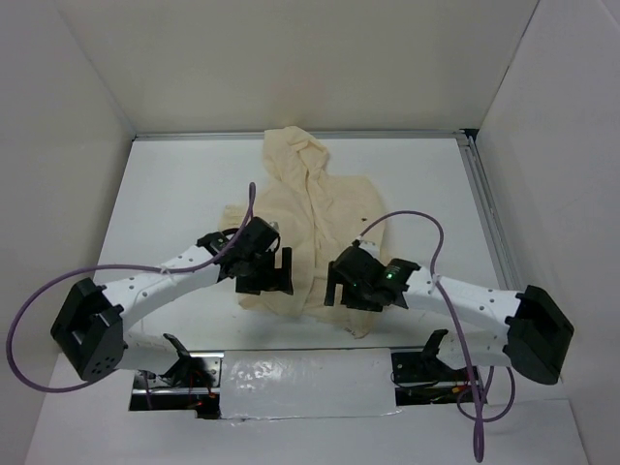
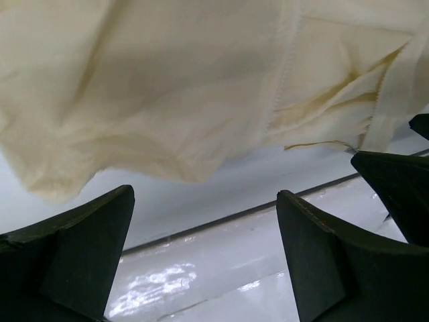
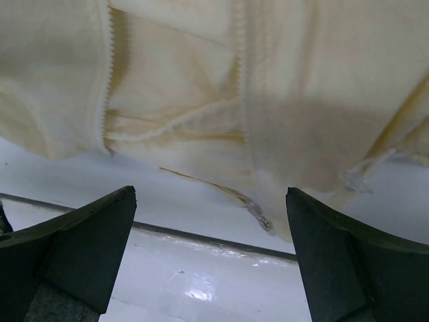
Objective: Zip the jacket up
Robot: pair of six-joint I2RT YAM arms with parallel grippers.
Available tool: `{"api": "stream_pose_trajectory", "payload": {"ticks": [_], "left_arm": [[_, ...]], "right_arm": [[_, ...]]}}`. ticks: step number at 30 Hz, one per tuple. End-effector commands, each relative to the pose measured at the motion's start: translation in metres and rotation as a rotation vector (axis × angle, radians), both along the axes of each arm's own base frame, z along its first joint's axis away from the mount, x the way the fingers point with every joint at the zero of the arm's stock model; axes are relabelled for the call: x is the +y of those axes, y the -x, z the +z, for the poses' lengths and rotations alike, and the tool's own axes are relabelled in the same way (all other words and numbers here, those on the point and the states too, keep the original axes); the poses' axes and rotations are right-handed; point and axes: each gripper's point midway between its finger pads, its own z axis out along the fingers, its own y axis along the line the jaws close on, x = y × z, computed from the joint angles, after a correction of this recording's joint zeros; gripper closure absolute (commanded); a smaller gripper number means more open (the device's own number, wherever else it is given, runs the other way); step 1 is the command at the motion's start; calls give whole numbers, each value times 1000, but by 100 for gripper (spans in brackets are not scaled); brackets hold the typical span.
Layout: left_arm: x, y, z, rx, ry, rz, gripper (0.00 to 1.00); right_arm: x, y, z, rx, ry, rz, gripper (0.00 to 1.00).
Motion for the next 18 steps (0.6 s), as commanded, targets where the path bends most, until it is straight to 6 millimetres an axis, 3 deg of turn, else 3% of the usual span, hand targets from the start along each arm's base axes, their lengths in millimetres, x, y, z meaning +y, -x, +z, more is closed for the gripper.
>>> {"api": "stream_pose_trajectory", "payload": {"ticks": [1,5,8,12,13,15,17,18], "left_arm": [[-32,-12,5,-57,129,-149,1],[-43,-23,-17,-24,151,-186,1],[-44,-36,-41,27,139,-172,1],[-35,-68,-68,83,129,-111,1],[-28,-80,-70,83,128,-77,1],[-26,-99,-72,76,140,-60,1],[-23,-124,-69,36,162,-31,1],[-22,-133,-66,16,168,-25,1]], "right_arm": [[-8,6,-9,29,-55,-42,0],[-9,-5,-22,43,-45,-13,0],[-8,-31,-29,39,-17,-17,0],[-5,-80,-36,41,-18,-33,1],[-1,-99,-26,20,-53,-20,1],[-1,-132,-22,2,-55,-35,1],[4,-146,-23,-3,-62,5,2],[10,-160,-12,-30,-83,15,2]]}}
